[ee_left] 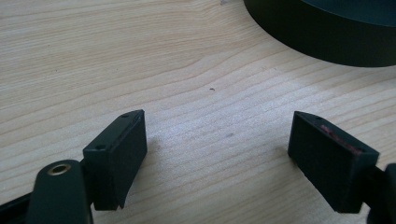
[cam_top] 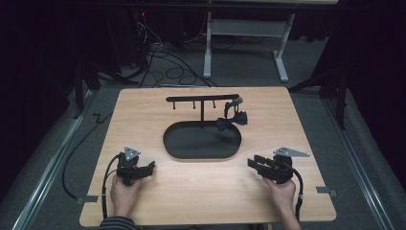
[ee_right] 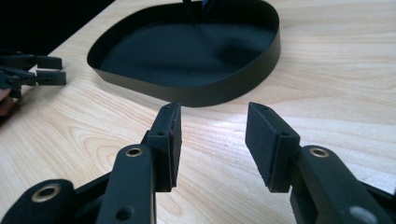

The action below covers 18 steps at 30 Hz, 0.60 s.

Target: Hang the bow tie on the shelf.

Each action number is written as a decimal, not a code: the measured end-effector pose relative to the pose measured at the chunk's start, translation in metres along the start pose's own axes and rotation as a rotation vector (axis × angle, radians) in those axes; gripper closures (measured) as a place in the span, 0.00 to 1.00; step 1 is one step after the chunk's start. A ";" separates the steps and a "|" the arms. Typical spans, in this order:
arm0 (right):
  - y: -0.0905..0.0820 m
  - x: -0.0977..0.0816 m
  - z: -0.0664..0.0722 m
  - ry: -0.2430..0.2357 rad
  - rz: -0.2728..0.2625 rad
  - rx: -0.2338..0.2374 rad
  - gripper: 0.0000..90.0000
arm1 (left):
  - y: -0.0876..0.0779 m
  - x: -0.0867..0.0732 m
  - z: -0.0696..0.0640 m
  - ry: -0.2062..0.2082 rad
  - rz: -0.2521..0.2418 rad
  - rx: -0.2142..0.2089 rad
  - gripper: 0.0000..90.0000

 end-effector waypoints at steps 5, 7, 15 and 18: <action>0.004 -0.003 -0.001 -0.006 0.013 -0.011 0.64 | 0.000 0.000 0.000 0.000 0.000 0.000 0.22; 0.005 -0.003 -0.002 -0.008 0.020 -0.016 0.64 | 0.000 0.000 0.000 0.000 0.000 0.000 0.22; 0.011 -0.007 -0.005 -0.009 0.029 -0.037 0.64 | 0.000 0.000 0.000 0.000 0.000 0.000 0.22; 0.014 -0.007 -0.006 -0.006 0.031 -0.044 0.64 | 0.000 0.000 0.000 0.000 0.000 0.000 0.22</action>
Point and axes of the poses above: each handheld gripper's, and its own axes: y roughly forward along the jaws, x roughly out of its top, z roughly to its left, the point moved 4 cm from there along y, roughly forward along the jaws, and after that the axes turned 14 degrees about -x, right-handed, at the moved point
